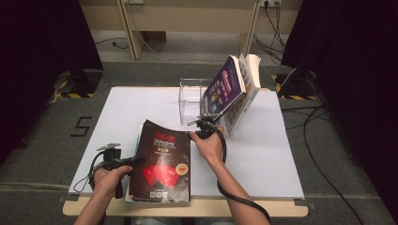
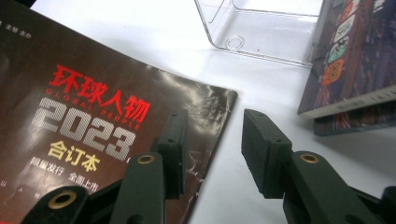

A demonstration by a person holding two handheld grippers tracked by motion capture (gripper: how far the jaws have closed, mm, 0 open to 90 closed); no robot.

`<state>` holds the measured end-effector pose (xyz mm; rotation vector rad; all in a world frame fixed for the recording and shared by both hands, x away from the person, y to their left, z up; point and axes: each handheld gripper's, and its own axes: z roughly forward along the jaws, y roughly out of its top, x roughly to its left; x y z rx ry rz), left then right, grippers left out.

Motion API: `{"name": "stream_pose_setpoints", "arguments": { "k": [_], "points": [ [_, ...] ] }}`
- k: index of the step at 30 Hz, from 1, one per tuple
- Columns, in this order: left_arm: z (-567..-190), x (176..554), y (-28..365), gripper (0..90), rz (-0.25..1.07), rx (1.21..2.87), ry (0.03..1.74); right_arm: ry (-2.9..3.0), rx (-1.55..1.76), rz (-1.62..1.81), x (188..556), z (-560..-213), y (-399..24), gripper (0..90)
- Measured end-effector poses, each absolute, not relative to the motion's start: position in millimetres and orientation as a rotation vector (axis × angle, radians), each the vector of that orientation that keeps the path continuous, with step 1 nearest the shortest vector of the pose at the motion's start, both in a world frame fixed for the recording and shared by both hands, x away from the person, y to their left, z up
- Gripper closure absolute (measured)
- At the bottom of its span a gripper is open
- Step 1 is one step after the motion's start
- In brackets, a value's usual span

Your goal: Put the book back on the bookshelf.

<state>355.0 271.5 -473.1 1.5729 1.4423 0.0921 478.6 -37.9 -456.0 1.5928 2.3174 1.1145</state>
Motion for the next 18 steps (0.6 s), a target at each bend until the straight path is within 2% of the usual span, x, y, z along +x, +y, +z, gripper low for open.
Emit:
{"name": "stream_pose_setpoints", "arguments": {
  "k": [18],
  "points": [
    [-484, 361, 280, 86.1, 0.072, 1.614, 1.491, 2.329, 1.638, 1.076, 500, -464, -27, 61.7]
  ]
}}
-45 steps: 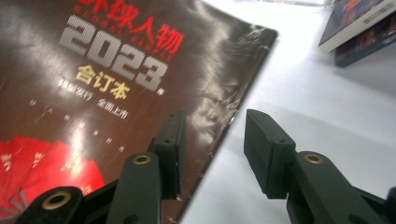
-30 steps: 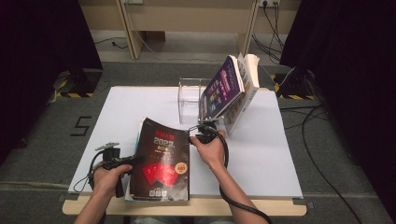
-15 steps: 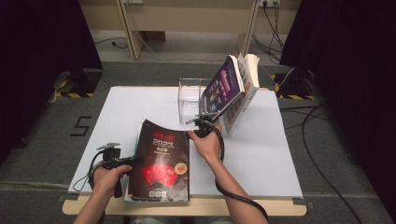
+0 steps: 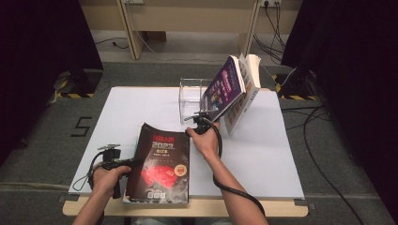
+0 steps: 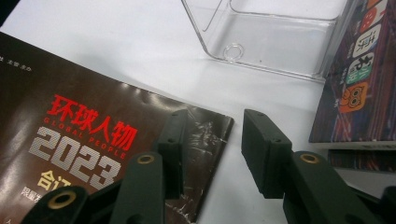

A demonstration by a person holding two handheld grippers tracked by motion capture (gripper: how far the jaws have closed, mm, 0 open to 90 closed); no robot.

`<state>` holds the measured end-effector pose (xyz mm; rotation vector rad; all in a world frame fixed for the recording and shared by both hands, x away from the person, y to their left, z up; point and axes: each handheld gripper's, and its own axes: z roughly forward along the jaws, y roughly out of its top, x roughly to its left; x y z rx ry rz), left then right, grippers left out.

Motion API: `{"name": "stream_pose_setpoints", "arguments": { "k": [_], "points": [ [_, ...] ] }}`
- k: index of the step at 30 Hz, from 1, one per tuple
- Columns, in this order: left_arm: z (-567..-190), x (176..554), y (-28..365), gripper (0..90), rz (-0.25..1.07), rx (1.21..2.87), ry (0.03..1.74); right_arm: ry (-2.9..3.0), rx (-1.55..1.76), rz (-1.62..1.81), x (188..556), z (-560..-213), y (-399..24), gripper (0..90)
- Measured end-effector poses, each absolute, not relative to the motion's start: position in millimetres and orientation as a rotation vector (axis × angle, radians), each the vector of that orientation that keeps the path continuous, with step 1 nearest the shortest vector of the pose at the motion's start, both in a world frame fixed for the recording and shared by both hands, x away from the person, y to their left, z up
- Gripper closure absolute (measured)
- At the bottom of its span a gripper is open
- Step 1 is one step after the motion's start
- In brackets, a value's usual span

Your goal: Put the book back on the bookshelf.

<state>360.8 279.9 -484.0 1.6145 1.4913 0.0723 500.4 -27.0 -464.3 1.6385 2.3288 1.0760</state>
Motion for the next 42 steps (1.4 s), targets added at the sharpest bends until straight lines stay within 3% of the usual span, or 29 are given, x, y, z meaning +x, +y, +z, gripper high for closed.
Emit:
{"name": "stream_pose_setpoints", "arguments": {
  "k": [42],
  "points": [
    [-490, 369, 284, 85.9, 0.052, 1.65, 1.536, 2.353, 1.679, 1.043, 513, -477, -19, 61.3]
  ]
}}
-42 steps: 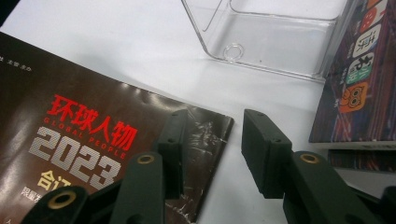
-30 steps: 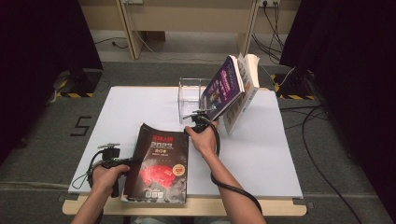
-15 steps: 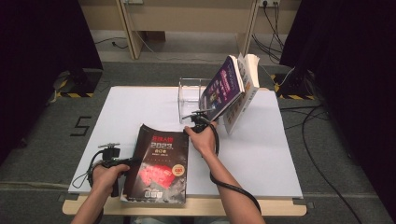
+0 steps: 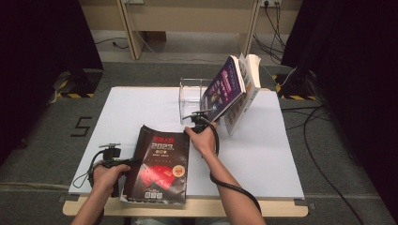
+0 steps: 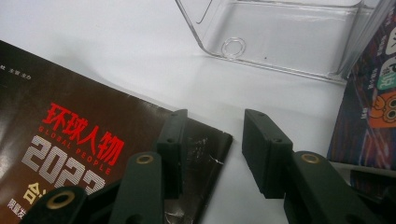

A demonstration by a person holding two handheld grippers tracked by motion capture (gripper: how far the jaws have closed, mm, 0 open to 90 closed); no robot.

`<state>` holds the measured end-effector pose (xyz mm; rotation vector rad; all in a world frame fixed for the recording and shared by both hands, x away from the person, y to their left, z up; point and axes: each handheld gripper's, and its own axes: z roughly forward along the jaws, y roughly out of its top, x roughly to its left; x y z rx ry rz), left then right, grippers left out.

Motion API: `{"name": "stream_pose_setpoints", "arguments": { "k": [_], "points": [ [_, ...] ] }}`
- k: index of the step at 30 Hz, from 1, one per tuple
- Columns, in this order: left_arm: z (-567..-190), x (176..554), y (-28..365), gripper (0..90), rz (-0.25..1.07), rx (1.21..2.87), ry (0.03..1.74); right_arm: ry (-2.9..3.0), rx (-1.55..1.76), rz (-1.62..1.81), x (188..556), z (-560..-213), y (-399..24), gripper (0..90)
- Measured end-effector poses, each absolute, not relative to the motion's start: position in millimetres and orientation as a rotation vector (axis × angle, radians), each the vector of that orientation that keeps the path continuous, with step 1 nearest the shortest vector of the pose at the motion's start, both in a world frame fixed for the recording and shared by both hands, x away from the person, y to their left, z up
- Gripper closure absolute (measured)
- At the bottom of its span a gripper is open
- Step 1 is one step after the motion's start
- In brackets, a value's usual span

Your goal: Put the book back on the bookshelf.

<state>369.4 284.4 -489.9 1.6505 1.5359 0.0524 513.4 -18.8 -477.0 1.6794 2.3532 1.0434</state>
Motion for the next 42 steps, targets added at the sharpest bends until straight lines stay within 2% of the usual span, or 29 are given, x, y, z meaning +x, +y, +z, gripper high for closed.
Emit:
{"name": "stream_pose_setpoints", "arguments": {
  "k": [16, 27, 42],
  "points": [
    [-492.6, 371.6, 285.3, 85.9, 0.041, 1.645, 1.553, 2.354, 1.688, 1.068, 516.9, -478.5, -17.7, 61.5],
    [-493.7, 371.1, 284.8, 85.9, 0.044, 1.635, 1.562, 2.355, 1.707, 1.103, 517.3, -480.6, -19.6, 66.6],
    [-493.9, 370.6, 284.2, 85.9, 0.049, 1.623, 1.577, 2.362, 1.731, 1.068, 514.0, -478.5, -20.7, 68.0]
  ]
}}
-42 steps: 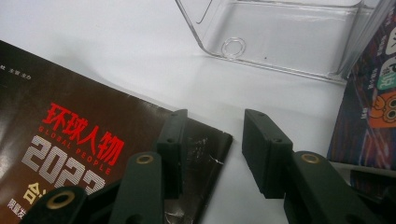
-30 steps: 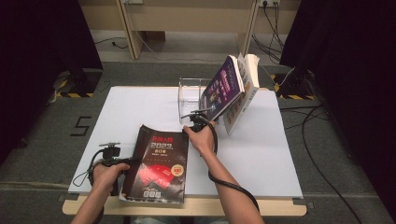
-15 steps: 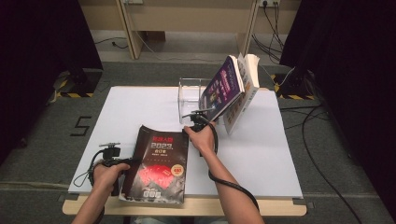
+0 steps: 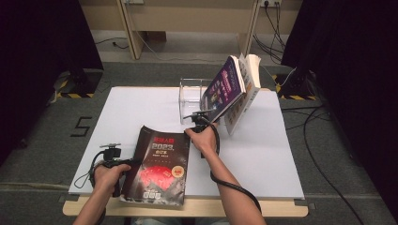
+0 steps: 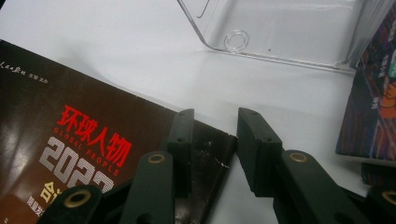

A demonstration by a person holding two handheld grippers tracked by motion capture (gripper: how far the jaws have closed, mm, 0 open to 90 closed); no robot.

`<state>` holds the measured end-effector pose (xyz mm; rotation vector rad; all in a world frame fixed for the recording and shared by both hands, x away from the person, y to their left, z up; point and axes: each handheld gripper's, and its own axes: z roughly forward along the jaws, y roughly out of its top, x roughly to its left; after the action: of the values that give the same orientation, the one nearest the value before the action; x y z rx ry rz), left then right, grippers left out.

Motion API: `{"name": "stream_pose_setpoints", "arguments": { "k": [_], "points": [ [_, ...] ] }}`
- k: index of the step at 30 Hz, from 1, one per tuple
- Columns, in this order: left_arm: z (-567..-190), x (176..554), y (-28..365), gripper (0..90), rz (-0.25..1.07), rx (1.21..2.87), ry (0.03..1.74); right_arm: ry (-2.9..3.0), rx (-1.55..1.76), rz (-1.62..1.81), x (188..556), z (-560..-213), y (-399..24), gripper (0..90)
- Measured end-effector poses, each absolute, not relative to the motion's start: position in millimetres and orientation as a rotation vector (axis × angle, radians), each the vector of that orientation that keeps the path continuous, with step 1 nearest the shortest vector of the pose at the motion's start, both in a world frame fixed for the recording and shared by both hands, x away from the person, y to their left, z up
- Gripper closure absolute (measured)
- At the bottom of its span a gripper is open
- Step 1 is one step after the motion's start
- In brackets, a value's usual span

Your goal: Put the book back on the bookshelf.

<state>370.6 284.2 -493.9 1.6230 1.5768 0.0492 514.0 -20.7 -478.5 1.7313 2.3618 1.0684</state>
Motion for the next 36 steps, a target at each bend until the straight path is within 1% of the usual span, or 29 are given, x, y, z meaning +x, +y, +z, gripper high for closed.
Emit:
{"name": "stream_pose_setpoints", "arguments": {
  "k": [8, 18, 24, 36],
  "points": [
    [-494.1, 370.7, 284.1, 85.9, 0.049, 1.623, 1.58, 2.387, 1.768, 1.079, 513.5, -478.2, -24.7, 67.7],
    [-493.8, 370.7, 283.5, 85.9, 0.056, 1.626, 1.581, 2.397, 1.797, 1.017, 512.3, -475.4, -22.4, 71.2],
    [-493.8, 371.1, 283.4, 85.9, 0.055, 1.632, 1.581, 2.401, 1.799, 0.995, 512.4, -475.1, -20.8, 78.0],
    [-494.1, 370.9, 283.4, 85.8, 0.055, 1.631, 1.58, 2.406, 1.764, 0.997, 512.3, -473.7, -20.0, 85.7]
  ]
}}
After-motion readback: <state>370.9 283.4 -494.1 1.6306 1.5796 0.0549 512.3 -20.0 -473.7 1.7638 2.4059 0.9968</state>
